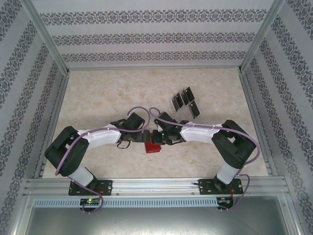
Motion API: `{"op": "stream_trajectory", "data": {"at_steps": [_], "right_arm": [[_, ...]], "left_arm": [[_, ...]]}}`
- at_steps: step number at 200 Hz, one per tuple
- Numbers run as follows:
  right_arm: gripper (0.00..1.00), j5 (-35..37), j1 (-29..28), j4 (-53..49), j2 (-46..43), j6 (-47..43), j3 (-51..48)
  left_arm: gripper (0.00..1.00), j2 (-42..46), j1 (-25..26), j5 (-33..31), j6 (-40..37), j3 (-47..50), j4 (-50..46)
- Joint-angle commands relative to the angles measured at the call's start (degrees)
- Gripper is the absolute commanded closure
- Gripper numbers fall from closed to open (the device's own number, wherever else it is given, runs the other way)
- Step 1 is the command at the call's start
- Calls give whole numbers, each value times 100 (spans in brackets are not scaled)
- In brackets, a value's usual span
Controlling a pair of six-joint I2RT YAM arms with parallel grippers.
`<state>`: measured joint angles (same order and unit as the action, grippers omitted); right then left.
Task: Put the credit cards into the card holder
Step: Close the button on the card holder.
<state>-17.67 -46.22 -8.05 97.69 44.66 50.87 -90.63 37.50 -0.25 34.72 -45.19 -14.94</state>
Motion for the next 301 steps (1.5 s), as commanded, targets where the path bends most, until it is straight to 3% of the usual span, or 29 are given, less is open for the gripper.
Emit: {"op": "stream_trajectory", "data": {"at_steps": [1, 179, 238, 301], "right_arm": [[100, 14, 66, 29, 189, 12, -131], [100, 362, 363, -145, 838, 373, -1066], [100, 461, 404, -890, 615, 200, -506], [100, 497, 463, -1417, 1013, -115, 36]], "left_arm": [[0, -51, -38, 159, -5, 198, 193], [0, 43, 3, 164, 4, 188, 110], [0, 91, 47, 175, 4, 146, 37], [0, 18, 80, 254, -19, 64, 9]]}}
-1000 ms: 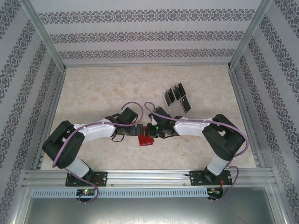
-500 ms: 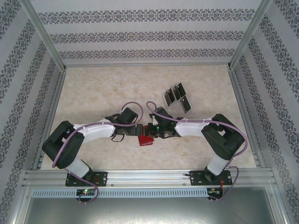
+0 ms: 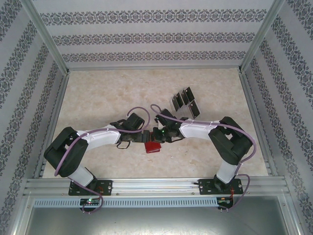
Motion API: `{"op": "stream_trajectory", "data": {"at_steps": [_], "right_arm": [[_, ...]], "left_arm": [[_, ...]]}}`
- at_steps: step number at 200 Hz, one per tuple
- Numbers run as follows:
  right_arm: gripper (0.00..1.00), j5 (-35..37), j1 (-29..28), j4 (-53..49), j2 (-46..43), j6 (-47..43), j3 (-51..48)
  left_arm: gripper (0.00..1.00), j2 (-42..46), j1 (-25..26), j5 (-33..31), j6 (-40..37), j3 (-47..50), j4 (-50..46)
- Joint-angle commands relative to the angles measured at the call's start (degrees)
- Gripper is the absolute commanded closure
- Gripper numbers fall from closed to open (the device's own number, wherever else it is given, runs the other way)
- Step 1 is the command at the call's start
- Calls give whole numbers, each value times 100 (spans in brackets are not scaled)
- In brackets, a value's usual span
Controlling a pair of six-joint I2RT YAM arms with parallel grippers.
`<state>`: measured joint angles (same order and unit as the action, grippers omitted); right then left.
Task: Put the credit cards into the card holder
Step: Close the button on the card holder.
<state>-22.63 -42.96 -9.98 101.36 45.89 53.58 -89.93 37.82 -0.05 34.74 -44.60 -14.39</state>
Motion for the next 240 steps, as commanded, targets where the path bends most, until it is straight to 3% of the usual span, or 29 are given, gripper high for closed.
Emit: {"op": "stream_trajectory", "data": {"at_steps": [1, 45, 91, 139, 210, 235, 240], "right_arm": [[100, 996, 138, -1221, 647, -238, -230], [100, 665, 144, -900, 297, -203, -348], [64, 117, 99, -432, -574, -111, -179], [51, 210, 114, -707, -1608, -76, 81], [32, 832, 492, -1284, -3234, -160, -365], [18, 1041, 984, -1631, -4055, -387, -377], [8, 1096, 1117, -1710, -4222, -443, -361]], "left_arm": [[0, -51, 49, 234, -20, 5, -50], [0, -41, 50, 234, -30, -9, -20], [0, -20, 50, 173, -38, -31, -46], [0, 10, 50, 111, -46, -90, -91], [0, 362, 41, -35, -300, -449, -332], [0, 727, 16, -307, -492, -862, -690], [0, 802, 2, -376, -531, -941, -764]]}}
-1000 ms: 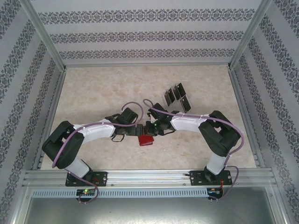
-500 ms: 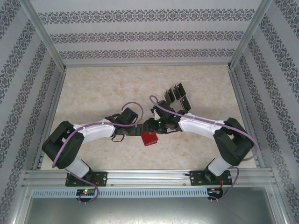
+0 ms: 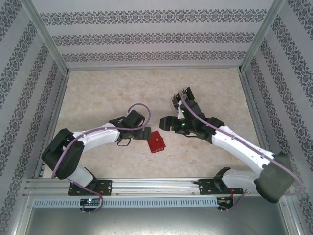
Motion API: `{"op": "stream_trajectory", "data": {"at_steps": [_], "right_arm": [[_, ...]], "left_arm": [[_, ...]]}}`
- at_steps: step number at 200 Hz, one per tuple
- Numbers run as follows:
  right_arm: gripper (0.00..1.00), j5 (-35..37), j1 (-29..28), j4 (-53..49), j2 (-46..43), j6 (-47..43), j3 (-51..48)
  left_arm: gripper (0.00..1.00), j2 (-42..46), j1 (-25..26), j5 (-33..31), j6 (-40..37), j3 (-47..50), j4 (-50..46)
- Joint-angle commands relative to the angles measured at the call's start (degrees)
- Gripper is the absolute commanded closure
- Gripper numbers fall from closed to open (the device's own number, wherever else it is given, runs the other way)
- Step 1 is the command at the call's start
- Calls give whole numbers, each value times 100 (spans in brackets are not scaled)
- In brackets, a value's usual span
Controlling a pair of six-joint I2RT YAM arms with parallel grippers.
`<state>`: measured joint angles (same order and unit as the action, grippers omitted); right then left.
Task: Put the credit cards into the card holder
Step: Close the button on the card holder, then reset both arms
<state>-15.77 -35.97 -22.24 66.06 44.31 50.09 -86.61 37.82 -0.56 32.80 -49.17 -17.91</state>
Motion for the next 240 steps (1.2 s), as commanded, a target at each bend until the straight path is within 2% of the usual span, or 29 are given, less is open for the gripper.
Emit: {"op": "stream_trajectory", "data": {"at_steps": [1, 13, 33, 58, 81, 98, 127, 146, 167, 201, 240], "right_arm": [[7, 418, 443, -492, -722, -297, -5], [2, 520, 798, -701, -1066, -485, 104], [2, 1016, 1370, -1098, -1492, -839, 381], [2, 2308, 2106, -1286, -1791, -1071, 589], [2, 3569, 2586, -682, -1968, -1375, 367], [2, 4261, 2911, 18, -1921, -1773, 20], [2, 4325, 3515, 862, -1500, -2634, -335], [2, 4500, 3621, 1405, -1133, -3278, -679], [2, 4459, 3692, 1997, -870, -3405, -1205], [2, 4254, 3634, 3016, -553, -2993, -2049], [2, 4220, 3513, 4530, -262, -3043, -2972]], "left_arm": [[0, 491, 0, -337, -344, -504, -427], [0, 708, -65, -513, -416, -670, -598], [0, 1156, -222, -964, -579, -838, -844], [0, 1928, -413, -1785, -891, -819, -1006], [0, 2805, -704, -2428, -1428, -348, -558], [0, 3446, -1177, -2493, -1771, 182, -73], [0, 4203, -2164, -2235, -2271, 950, 529], [0, 4365, -2651, -2169, -2672, 1347, 844], [0, 4329, -3079, -2096, -2621, 1639, 1037], [0, 4177, -3302, -2157, -2735, 2210, 1729], [0, 3591, -3378, -1812, -2811, 2840, 3349]]}}
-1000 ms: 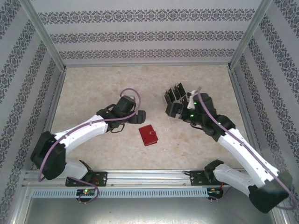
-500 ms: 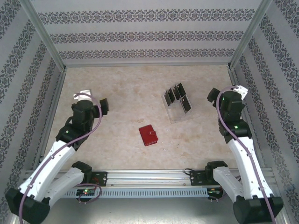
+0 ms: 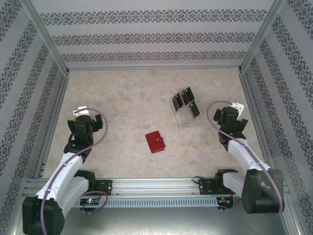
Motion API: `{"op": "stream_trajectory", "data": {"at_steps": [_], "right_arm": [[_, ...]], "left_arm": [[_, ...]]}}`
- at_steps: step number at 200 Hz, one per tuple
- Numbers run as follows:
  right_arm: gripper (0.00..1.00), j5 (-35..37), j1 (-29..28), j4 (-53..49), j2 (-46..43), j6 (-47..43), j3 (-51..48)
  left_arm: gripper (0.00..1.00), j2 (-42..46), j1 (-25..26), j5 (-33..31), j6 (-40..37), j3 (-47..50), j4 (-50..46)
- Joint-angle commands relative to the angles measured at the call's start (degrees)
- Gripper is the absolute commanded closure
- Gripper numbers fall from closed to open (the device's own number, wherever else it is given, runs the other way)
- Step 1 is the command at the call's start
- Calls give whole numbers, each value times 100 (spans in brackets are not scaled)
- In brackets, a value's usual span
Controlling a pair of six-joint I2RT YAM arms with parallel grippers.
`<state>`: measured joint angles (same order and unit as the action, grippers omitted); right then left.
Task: Put the credit cards into the card holder
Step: Reset both arms
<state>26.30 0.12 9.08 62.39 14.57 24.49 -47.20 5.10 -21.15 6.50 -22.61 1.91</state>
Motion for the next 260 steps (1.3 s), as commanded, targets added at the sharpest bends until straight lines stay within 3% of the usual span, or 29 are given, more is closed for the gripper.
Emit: {"op": "stream_trajectory", "data": {"at_steps": [1, 59, 88, 120, 128, 138, 146, 166, 183, 260], "right_arm": [[2, 10, -98, 1422, 110, -68, -429], [2, -446, -457, 2825, 827, -556, -633], [2, -826, -601, 3338, 1203, -1118, -540], [2, -1108, -439, 5660, 2270, -1256, -1031], [2, -1343, -444, 5257, 2283, -1335, -969], [2, -1343, -439, 5468, 2495, -1340, -903], [2, -1427, -388, 5397, 2584, -1290, -786], [2, -1652, -140, 4194, 2350, -1035, -313], [2, -1509, -208, 4572, 2478, -1092, -381], [2, -1589, -223, 4303, 2451, -1135, -277]], "left_arm": [[0, -377, -106, 262, -188, 190, 1400], [0, -2350, -106, 686, -328, 555, 3961], [0, -3113, -117, 951, -570, 444, 4706], [0, -3954, -202, 1410, -753, 263, 5207], [0, -4166, -224, 1532, -773, 254, 5371], [0, -4451, -237, 1562, -846, 237, 5715], [0, -4358, -273, 1604, -731, 130, 5326], [0, -4396, -428, 1817, -640, 59, 5251], [0, -4375, -504, 1934, -594, 15, 5127], [0, -4368, -502, 1939, -595, 2, 5091]]}}
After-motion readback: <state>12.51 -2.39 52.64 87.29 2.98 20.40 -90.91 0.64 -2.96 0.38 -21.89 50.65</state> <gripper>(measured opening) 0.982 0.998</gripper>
